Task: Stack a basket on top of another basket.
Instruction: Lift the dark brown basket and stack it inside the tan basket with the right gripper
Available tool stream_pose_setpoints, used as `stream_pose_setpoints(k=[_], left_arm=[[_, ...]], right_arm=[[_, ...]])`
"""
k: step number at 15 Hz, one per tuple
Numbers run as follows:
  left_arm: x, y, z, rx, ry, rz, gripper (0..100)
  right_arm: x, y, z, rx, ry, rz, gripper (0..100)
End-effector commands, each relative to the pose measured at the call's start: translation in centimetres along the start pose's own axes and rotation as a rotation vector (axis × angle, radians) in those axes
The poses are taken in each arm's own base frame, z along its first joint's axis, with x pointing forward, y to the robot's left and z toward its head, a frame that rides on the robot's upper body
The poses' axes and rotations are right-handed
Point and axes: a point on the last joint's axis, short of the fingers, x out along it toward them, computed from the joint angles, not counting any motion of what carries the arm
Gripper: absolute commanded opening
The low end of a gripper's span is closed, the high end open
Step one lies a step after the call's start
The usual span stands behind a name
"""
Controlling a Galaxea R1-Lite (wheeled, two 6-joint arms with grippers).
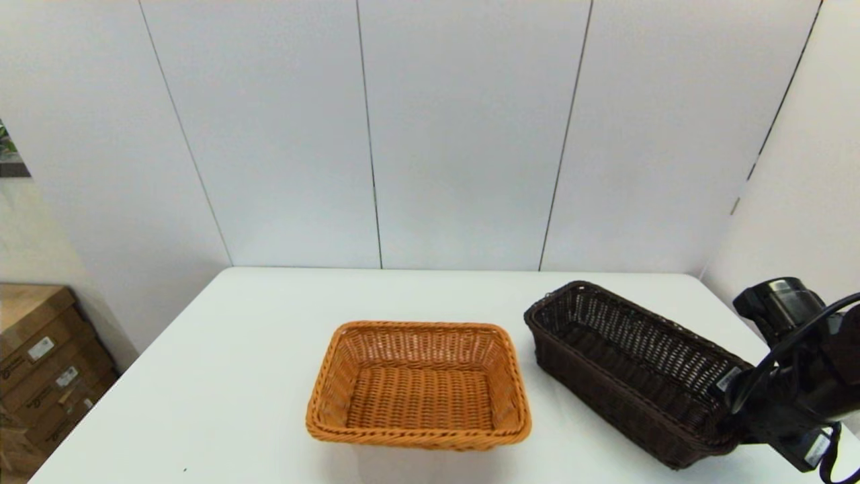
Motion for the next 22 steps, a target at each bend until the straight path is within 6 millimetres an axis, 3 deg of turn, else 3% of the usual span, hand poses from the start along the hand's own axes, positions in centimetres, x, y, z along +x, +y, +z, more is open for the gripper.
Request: stream_pose_setpoints(k=[1,22], left_arm=[[0.0,0.0,0.0,-0.001,0.002,0.001,100],[0.0,0.0,0.0,-0.001,0.002,0.001,100]], right_arm=[[-0.9,0.1,0.6,0.068,-0.004,0.065,0],[-4.6,-0.1,2.2,0.255,-0.069,0.299,0]])
